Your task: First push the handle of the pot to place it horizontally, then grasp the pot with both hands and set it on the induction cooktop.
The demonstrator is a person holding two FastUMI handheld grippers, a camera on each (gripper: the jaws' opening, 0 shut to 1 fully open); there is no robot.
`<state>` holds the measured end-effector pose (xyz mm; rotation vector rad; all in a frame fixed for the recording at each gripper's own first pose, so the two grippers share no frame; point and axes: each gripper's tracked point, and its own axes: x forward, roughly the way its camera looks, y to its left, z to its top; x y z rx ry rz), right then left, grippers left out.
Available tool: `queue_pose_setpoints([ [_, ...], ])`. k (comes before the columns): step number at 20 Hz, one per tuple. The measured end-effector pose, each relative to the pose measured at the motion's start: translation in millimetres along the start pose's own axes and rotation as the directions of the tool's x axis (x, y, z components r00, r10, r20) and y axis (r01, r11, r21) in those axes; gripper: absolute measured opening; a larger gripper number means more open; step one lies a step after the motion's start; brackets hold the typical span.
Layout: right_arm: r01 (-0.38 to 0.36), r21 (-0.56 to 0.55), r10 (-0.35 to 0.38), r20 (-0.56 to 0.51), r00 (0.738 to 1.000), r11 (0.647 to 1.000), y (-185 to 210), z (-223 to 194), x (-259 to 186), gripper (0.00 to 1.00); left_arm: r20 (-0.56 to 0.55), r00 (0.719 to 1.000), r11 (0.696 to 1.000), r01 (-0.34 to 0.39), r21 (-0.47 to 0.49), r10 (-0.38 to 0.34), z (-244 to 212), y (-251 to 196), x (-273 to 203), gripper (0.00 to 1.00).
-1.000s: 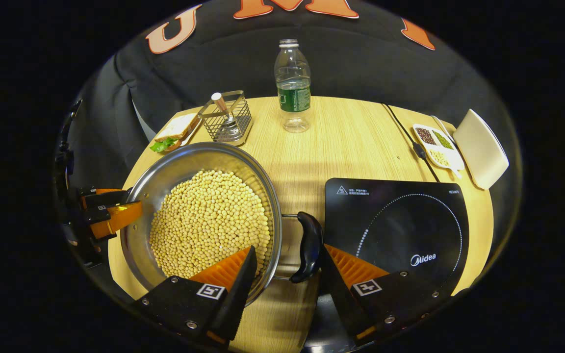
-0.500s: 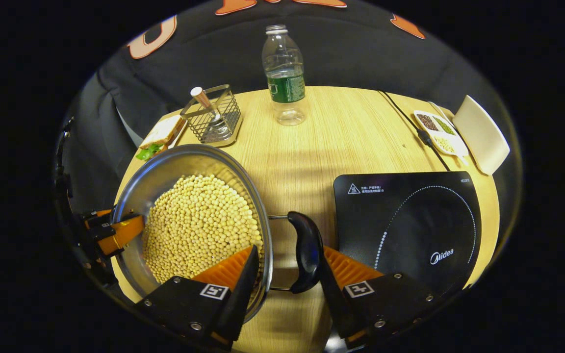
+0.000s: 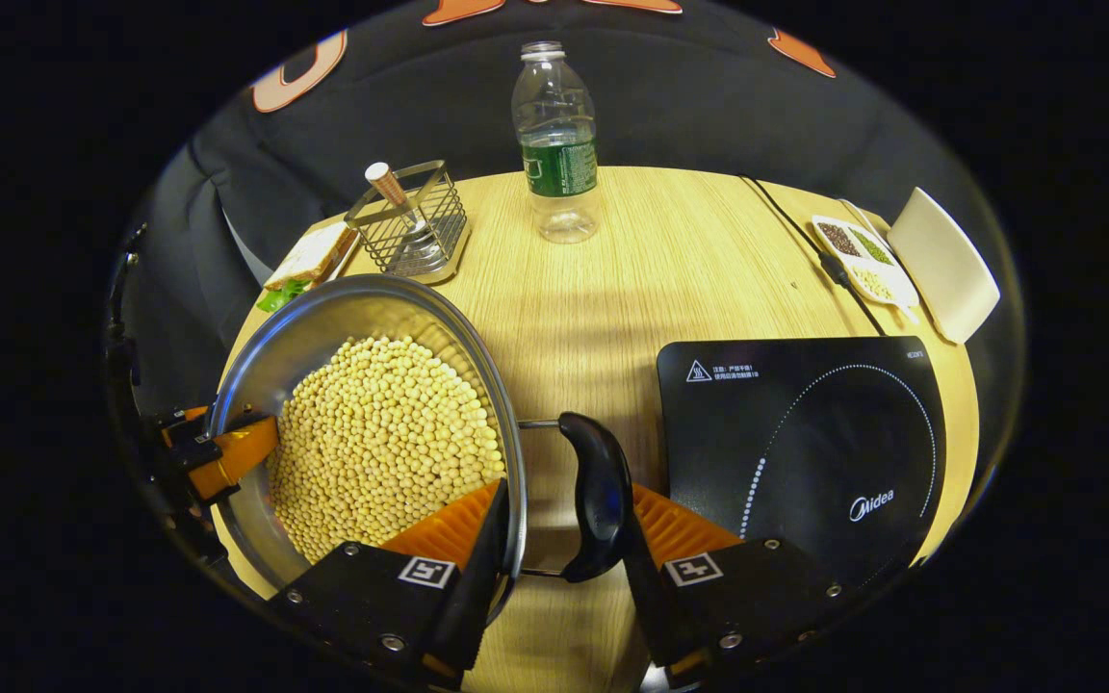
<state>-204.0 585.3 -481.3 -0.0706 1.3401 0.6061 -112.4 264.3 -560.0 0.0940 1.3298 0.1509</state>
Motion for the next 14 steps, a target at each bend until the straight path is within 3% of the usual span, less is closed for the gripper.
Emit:
queue_pose_setpoints([
  [5, 0.007, 0.036, -0.007, -0.009, 1.000, 0.999, -1, 0, 1, 0.61, 0.004, 0.999, 0.999, -0.034, -0.015, 0.034, 5, 4, -1, 0.82],
  [10, -0.020, 0.000, 0.020, 0.008, 1.000, 1.000, -4, -3, -20, 0.52, 0.010, 0.998, 0.996, -0.058, -0.075, 0.058, 0, 0, -29, 0.70],
  [13, -0.039, -0.013, 0.040, 0.056, 0.998, 0.999, -9, 8, -37, 0.52, 0.057, 0.994, 0.993, -0.084, -0.082, 0.089, 11, -5, -54, 0.72],
  [14, -0.044, -0.013, 0.045, 0.069, 0.997, 0.999, -13, 11, -45, 0.56, 0.073, 0.993, 0.992, -0.091, -0.082, 0.097, 16, -9, -62, 0.72],
])
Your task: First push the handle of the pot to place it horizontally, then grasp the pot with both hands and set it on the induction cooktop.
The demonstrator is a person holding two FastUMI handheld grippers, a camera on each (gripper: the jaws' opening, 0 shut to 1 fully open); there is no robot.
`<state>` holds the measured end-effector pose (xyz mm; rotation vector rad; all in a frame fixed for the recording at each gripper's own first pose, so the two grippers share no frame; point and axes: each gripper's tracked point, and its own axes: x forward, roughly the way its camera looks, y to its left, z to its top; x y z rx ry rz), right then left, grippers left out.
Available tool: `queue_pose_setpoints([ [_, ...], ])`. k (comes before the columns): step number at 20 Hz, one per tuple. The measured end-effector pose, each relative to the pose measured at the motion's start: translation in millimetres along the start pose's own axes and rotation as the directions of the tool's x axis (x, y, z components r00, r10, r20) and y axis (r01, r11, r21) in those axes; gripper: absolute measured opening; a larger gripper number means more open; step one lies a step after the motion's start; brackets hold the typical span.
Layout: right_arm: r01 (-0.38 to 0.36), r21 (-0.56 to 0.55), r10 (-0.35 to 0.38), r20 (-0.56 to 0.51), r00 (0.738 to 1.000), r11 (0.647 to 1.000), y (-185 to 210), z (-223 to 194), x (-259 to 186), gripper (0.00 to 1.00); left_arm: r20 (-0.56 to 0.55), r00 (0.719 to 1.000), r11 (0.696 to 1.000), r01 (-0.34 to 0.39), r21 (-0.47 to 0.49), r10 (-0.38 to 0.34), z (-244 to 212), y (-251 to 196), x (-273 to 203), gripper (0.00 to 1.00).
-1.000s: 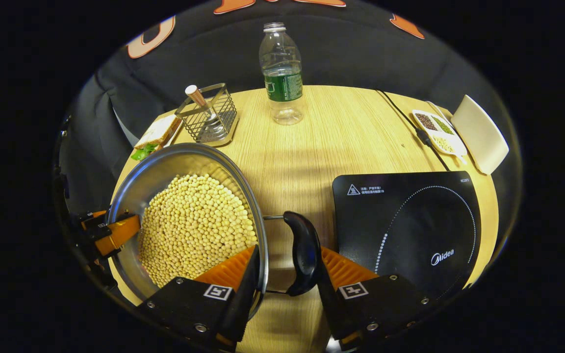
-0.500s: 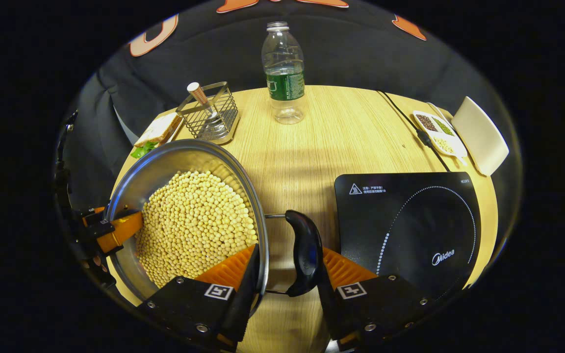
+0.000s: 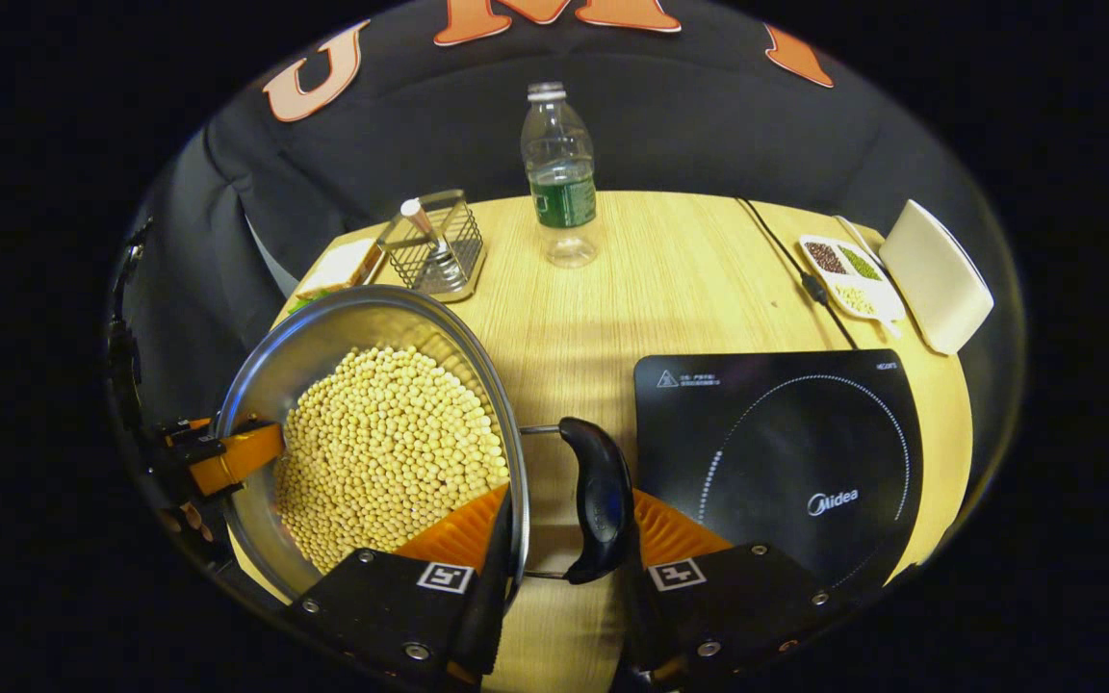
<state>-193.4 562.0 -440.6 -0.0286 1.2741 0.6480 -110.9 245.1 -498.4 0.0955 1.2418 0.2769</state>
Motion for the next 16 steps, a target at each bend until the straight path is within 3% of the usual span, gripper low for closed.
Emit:
queue_pose_setpoints([
  [1, -0.004, 0.002, 0.004, 0.015, 1.000, 1.000, -3, 4, -6, 0.52, 0.012, 1.000, 1.000, -0.004, 0.000, 0.004, 3, -5, -9, 0.69],
  [10, -0.004, 0.040, -0.001, 0.110, 0.994, 0.999, -70, 14, -74, 0.52, 0.108, 0.994, 0.999, -0.006, 0.038, 0.002, 40, -68, -66, 0.69],
  [16, 0.030, 0.070, -0.040, 0.137, 0.990, 0.997, -124, 21, -106, 0.52, 0.142, 0.989, 0.996, 0.035, 0.080, -0.046, 59, -125, -92, 0.71],
])
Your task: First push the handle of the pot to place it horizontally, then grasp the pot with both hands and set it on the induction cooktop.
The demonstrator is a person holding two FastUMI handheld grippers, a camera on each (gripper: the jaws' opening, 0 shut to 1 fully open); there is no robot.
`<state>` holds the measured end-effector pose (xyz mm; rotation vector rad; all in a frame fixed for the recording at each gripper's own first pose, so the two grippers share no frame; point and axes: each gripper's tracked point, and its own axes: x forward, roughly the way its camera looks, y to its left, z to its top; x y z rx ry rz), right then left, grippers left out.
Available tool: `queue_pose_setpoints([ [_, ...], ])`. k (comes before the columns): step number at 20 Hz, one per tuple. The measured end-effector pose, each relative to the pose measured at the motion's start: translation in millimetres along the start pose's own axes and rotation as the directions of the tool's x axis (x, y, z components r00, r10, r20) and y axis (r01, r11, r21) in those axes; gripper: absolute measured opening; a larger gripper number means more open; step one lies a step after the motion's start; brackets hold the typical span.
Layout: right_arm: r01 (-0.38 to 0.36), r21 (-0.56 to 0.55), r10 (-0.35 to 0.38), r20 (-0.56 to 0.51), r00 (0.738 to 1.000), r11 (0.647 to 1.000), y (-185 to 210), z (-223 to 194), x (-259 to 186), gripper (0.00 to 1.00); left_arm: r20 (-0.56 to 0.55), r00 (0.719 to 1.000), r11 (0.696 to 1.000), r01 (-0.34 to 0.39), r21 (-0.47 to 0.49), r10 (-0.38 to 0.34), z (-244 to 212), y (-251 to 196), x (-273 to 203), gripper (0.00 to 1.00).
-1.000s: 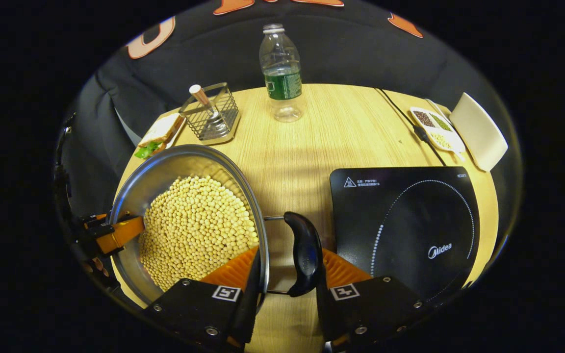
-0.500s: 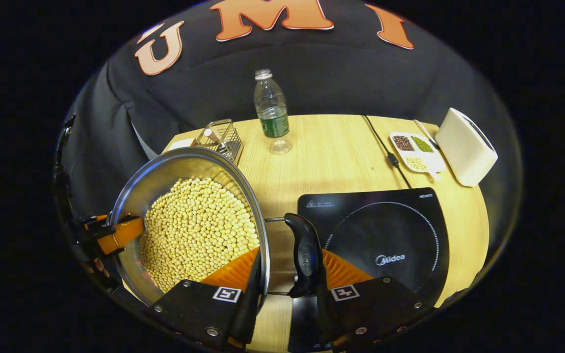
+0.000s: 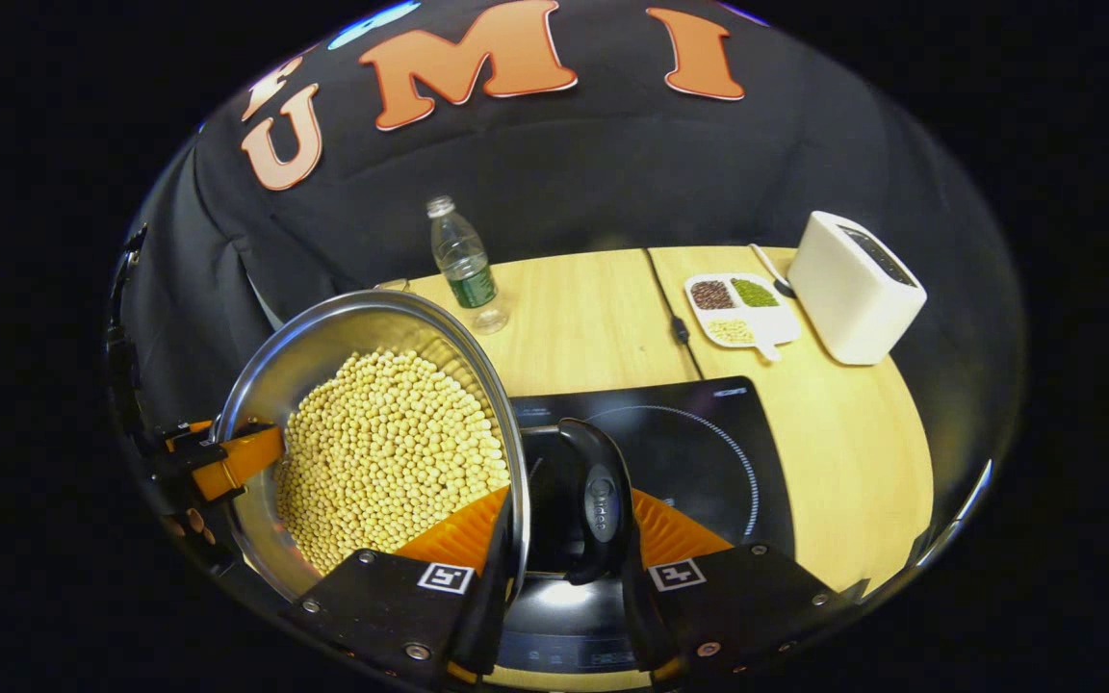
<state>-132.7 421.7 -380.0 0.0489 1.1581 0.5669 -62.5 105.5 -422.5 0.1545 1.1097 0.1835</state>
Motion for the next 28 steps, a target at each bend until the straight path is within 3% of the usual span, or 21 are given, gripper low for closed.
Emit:
queue_pose_setpoints([
  [5, 0.030, 0.028, -0.031, 0.025, 0.999, 0.999, -48, 13, -21, 0.52, 0.036, 0.999, 0.999, 0.031, 0.035, -0.032, 28, -47, -11, 0.68],
  [6, 0.039, 0.033, -0.039, 0.027, 0.999, 0.999, -58, 16, -25, 0.52, 0.040, 0.998, 0.998, 0.042, 0.041, -0.043, 33, -57, -11, 0.71],
  [9, 0.059, 0.035, -0.061, 0.042, 0.997, 0.998, -81, 21, -31, 0.52, 0.038, 0.997, 0.997, 0.068, 0.033, -0.070, 36, -84, -9, 0.67],
  [15, 0.091, 0.063, -0.094, 0.049, 0.994, 0.994, -121, 20, -34, 0.52, 0.046, 0.993, 0.992, 0.102, 0.069, -0.105, 44, -126, -2, 0.70],
  [17, 0.095, 0.064, -0.098, 0.056, 0.994, 0.993, -131, 21, -33, 0.52, 0.038, 0.993, 0.991, 0.109, 0.074, -0.112, 46, -140, -1, 0.70],
  [18, 0.097, 0.069, -0.100, 0.057, 0.993, 0.993, -137, 21, -34, 0.47, 0.035, 0.993, 0.991, 0.111, 0.079, -0.114, 47, -147, 0, 0.67],
  [19, 0.097, 0.070, -0.101, 0.056, 0.993, 0.993, -141, 20, -33, 0.52, 0.036, 0.993, 0.990, 0.111, 0.084, -0.114, 48, -150, 2, 0.67],
  [28, 0.098, 0.082, -0.100, 0.025, 0.995, 0.992, -170, 16, -11, 0.52, 0.011, 0.995, 0.991, 0.100, 0.092, -0.101, 43, -182, 25, 0.70],
])
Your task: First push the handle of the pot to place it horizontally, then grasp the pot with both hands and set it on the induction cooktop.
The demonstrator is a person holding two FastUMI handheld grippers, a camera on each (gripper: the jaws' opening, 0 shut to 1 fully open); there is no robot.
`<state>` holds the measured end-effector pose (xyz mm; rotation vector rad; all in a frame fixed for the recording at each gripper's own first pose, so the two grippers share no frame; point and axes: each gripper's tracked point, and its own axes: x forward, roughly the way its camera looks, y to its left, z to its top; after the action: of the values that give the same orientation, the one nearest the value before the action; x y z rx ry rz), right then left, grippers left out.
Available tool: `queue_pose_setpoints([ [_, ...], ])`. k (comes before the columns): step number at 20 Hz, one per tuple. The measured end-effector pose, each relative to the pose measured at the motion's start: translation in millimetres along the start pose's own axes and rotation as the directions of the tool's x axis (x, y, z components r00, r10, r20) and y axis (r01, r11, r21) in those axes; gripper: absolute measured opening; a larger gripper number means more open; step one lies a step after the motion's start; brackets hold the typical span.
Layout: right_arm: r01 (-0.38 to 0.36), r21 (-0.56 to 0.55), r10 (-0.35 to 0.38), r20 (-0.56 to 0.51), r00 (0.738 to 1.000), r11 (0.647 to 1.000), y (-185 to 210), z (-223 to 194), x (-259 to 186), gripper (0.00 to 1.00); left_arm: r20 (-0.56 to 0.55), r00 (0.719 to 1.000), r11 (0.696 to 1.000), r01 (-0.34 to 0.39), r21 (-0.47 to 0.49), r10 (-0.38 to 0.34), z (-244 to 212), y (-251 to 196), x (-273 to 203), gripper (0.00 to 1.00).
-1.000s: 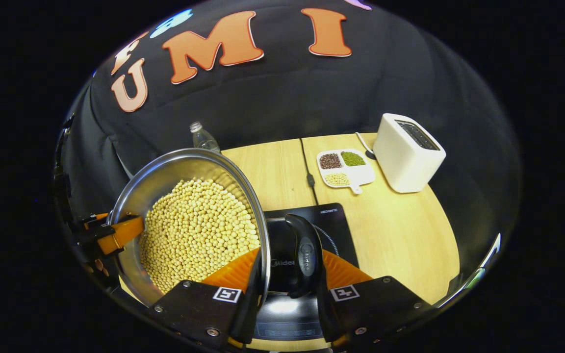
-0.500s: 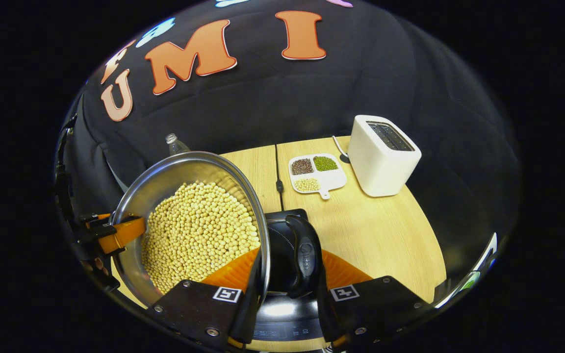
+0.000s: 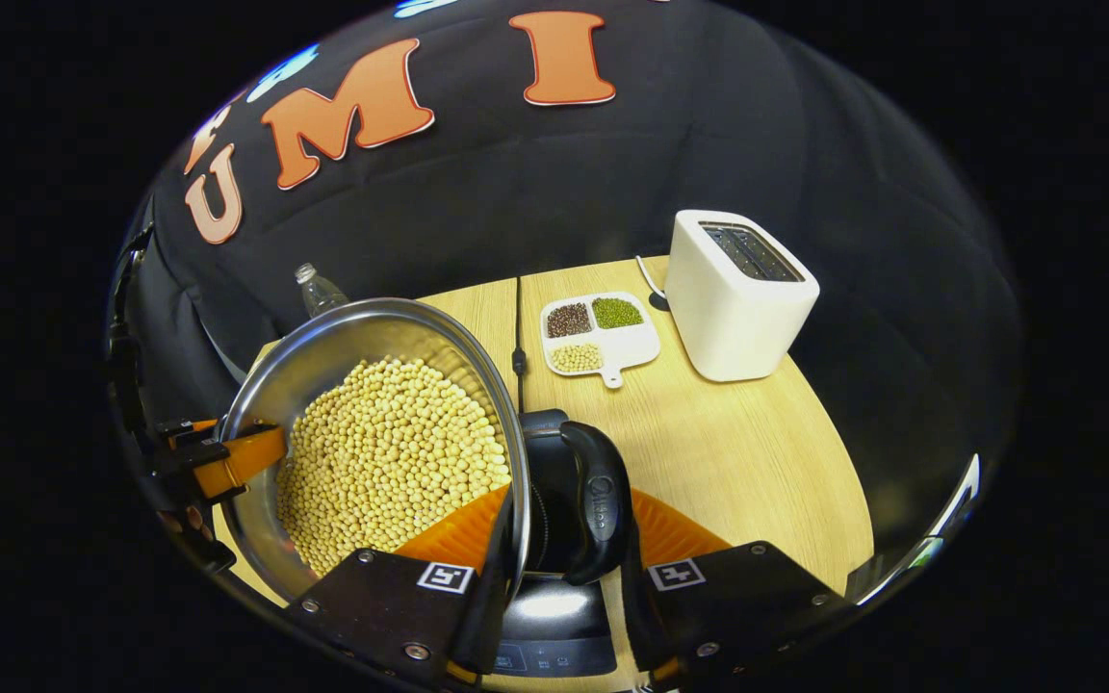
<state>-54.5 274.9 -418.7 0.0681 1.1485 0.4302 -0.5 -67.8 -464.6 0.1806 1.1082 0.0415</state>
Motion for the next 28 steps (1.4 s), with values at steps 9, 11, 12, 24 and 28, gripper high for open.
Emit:
queue_pose_setpoints([
  [9, -0.005, 0.007, 0.005, -0.069, 0.998, 1.000, -15, -15, 32, 0.52, -0.074, 0.997, 1.000, -0.007, -0.001, 0.007, -20, -19, 24, 0.70],
  [11, -0.003, 0.005, 0.004, -0.084, 0.996, 1.000, -10, -18, 44, 0.52, -0.088, 0.996, 1.000, -0.010, 0.000, 0.010, -25, -23, 32, 0.70],
  [12, -0.004, 0.005, 0.005, -0.087, 0.996, 1.000, -10, -19, 50, 0.52, -0.094, 0.996, 1.000, -0.012, -0.004, 0.012, -27, -25, 35, 0.70],
  [24, -0.007, 0.003, 0.008, -0.115, 0.993, 1.000, -14, -34, 71, 0.52, -0.131, 0.991, 0.999, -0.026, -0.031, 0.022, -39, -33, 55, 0.70],
  [28, -0.010, 0.010, 0.011, -0.106, 0.994, 1.000, -18, -33, 71, 0.52, -0.131, 0.991, 0.999, -0.027, -0.028, 0.023, -40, -32, 54, 0.70],
])
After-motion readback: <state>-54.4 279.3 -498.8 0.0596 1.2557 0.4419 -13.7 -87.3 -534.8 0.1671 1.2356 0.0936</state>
